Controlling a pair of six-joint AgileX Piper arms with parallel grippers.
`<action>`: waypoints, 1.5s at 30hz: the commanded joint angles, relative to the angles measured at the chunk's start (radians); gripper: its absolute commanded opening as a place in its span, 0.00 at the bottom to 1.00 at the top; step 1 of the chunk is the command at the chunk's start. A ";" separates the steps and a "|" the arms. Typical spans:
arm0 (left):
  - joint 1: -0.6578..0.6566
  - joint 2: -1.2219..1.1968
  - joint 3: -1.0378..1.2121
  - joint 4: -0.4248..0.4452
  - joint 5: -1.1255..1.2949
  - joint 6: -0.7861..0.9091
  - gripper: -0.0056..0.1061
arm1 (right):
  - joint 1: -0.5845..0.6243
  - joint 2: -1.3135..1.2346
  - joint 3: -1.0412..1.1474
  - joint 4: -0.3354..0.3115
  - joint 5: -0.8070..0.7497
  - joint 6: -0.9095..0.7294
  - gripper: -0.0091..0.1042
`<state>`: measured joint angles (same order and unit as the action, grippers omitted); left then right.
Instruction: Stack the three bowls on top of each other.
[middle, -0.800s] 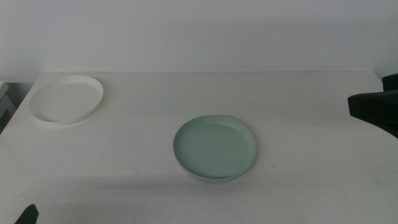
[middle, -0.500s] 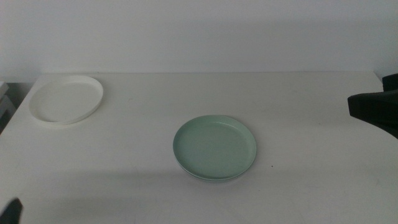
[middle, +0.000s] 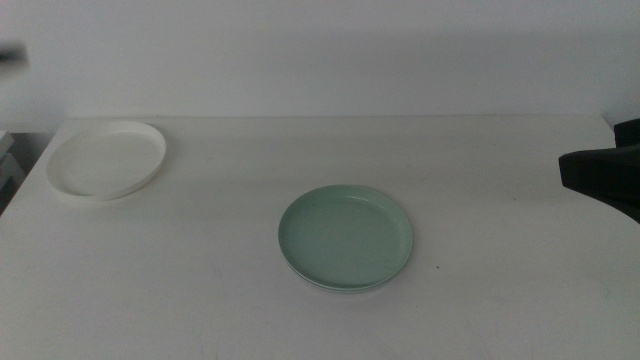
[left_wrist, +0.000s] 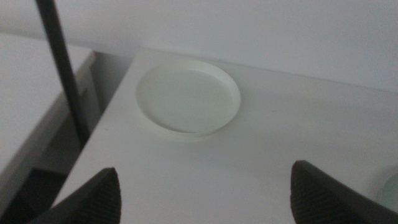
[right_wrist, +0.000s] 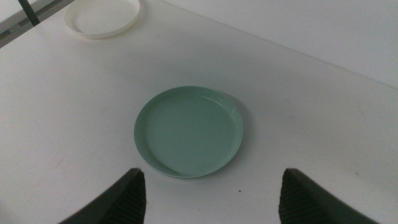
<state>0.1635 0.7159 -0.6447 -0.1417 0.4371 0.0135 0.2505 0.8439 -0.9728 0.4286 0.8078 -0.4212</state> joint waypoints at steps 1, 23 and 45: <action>-0.002 0.115 -0.153 -0.033 0.013 -0.053 0.86 | -0.006 -0.004 -0.023 0.013 -0.056 -0.006 0.58; 0.117 0.724 -0.556 -0.101 0.146 -0.068 0.86 | -0.006 -0.004 -0.023 0.013 -0.056 -0.006 0.58; 0.198 1.286 -1.045 -0.091 0.258 0.099 0.86 | -0.006 -0.004 -0.023 0.013 -0.056 -0.006 0.58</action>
<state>0.3629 2.0284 -1.6196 -0.2159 0.7194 0.0963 0.2505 0.8439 -0.9728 0.4287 0.8078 -0.4212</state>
